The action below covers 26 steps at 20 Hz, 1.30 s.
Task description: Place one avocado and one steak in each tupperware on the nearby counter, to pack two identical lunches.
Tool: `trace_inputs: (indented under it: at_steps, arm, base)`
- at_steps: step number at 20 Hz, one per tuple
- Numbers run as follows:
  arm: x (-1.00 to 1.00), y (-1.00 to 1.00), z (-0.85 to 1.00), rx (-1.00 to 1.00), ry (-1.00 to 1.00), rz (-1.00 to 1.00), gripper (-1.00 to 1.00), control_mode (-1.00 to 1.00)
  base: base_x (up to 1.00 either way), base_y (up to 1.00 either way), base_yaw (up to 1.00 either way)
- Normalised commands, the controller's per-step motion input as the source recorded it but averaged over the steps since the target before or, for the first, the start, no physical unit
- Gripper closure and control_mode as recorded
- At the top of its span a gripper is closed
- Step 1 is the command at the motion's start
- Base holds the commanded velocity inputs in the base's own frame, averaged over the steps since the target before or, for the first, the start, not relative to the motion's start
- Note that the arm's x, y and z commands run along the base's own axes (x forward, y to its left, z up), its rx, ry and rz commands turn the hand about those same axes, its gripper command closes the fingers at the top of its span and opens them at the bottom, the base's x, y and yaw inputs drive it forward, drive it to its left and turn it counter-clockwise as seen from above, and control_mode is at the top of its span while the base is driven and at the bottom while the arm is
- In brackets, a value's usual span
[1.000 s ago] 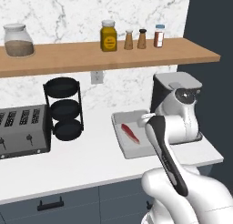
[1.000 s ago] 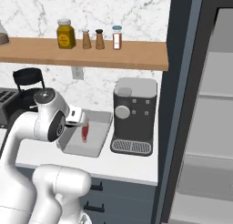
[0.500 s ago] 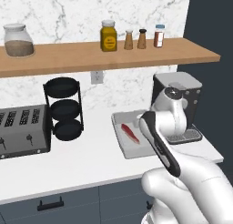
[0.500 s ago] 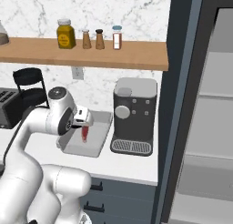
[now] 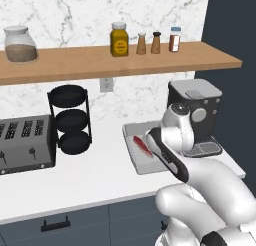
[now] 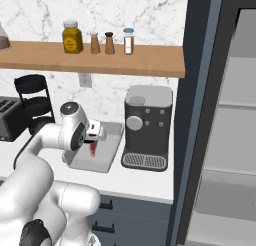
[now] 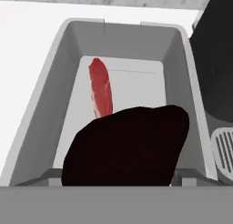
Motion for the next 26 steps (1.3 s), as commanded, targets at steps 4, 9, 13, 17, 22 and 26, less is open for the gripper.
trace_inputs:
  at_steps: [4, 9, 13, 17, 22, 26]
  arm:
    - [0.36, 0.0, -0.33, 0.0, 0.03, 0.02, 1.0, -1.0]
    - [0.38, 0.0, -0.3, 0.0, 0.05, 0.02, 1.0, -1.0]
    - [0.38, 0.0, -0.28, 0.0, 0.05, 0.01, 1.0, -1.0]
    - [0.41, 0.0, -0.31, 0.0, 0.04, 0.01, 1.0, -1.0]
    - [0.4, 0.0, -0.3, 0.0, 0.04, 0.01, 1.0, -1.0]
    - [0.38, 0.0, -0.31, 0.0, 0.03, 0.01, 1.0, -1.0]
  base:
    - [0.0, 0.0, 0.0]
    - [0.0, 0.0, 0.0]
    - [0.0, 0.0, 0.0]
    - [0.0, 0.0, 0.0]
    - [0.0, 0.0, 0.0]
    - [0.0, 0.0, 0.0]
